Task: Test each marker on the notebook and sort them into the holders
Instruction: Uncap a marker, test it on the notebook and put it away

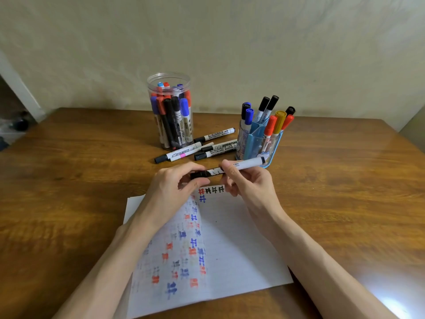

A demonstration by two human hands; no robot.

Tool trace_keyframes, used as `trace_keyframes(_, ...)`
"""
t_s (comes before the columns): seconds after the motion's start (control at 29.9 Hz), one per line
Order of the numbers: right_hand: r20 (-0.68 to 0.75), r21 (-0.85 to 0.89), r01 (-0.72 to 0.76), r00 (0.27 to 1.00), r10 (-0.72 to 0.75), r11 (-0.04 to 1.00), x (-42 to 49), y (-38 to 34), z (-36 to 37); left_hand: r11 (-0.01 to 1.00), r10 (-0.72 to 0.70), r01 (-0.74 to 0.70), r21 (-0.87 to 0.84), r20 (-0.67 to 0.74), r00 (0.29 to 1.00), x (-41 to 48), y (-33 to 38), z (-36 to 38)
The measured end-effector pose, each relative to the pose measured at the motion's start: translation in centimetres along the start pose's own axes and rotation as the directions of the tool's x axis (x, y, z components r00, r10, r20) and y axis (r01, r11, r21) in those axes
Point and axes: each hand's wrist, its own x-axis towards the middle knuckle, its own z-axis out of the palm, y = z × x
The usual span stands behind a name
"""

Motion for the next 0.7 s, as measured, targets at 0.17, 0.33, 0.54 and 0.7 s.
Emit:
trace_keyframes(0.17, 0.031, 0.041, 0.004, 1.000, -0.006, 0.999, -0.5, 0.5, 0.6, 0.999, 0.021, -0.023, 0.048, 0.030, 0.999, -0.4, 0.0, -0.1)
trace_keyframes(0.33, 0.052, 0.014, 0.075, 0.996, -0.075, 0.997, -0.5, 0.7, 0.7, 0.998, -0.006, 0.001, 0.065, 0.071, 0.997, -0.5, 0.5, -0.2)
trace_keyframes(0.54, 0.102, -0.034, 0.130, 0.987, -0.126, 0.991, -0.4, 0.1, 0.4, 0.997, -0.077, 0.074, 0.033, 0.130, 0.988, -0.5, 0.8, -0.5)
trace_keyframes(0.7, 0.113, -0.018, 0.137, 0.985, -0.134, 0.990, -0.6, -0.1, 0.5, 0.993, -0.110, 0.116, -0.019, 0.196, 0.974, -0.3, 1.3, -0.9)
